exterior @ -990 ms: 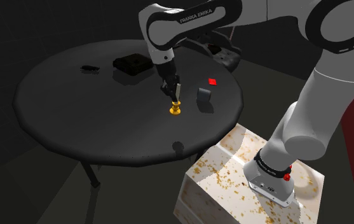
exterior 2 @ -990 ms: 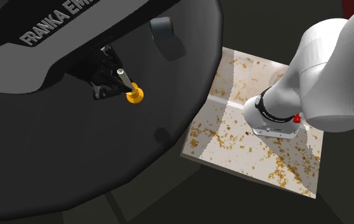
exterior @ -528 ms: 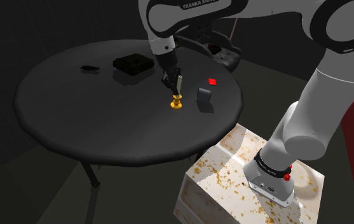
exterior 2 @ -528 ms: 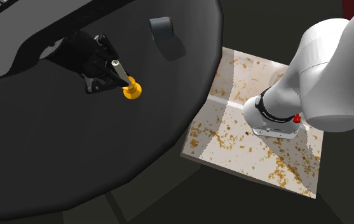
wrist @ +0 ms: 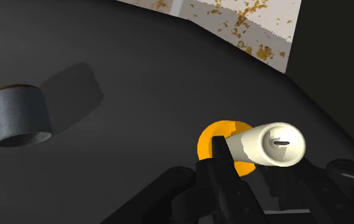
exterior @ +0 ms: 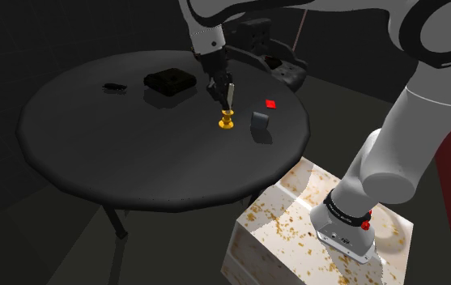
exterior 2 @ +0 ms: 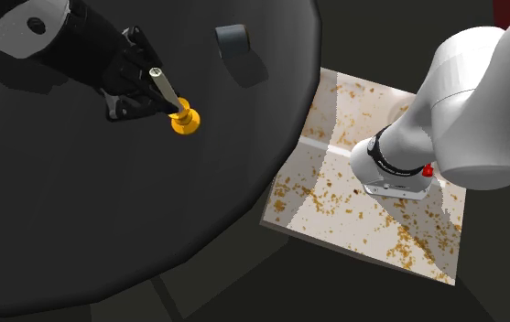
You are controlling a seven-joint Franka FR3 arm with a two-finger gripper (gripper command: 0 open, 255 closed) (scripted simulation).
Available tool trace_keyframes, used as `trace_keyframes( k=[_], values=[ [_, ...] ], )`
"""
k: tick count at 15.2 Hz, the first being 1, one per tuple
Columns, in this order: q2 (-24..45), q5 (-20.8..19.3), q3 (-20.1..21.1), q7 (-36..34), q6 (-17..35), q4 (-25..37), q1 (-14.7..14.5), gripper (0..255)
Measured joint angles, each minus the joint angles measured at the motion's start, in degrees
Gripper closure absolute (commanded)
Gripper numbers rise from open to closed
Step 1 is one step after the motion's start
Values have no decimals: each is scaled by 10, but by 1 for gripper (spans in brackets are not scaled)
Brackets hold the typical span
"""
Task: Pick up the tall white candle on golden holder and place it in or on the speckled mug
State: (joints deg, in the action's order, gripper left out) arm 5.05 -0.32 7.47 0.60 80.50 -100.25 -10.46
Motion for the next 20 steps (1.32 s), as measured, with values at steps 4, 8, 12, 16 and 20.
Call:
trace_keyframes(
  k=[4,8,12,16,20],
  values=[
    [-18,-13,-18,39,0,-17,21,255],
    [-31,-34,-44,90,6,-35,48,255],
    [-36,-55,-70,142,8,-37,75,255],
    [-39,-77,-97,194,19,-45,103,255],
    [-30,-97,-124,248,22,-31,131,255]
  ],
)
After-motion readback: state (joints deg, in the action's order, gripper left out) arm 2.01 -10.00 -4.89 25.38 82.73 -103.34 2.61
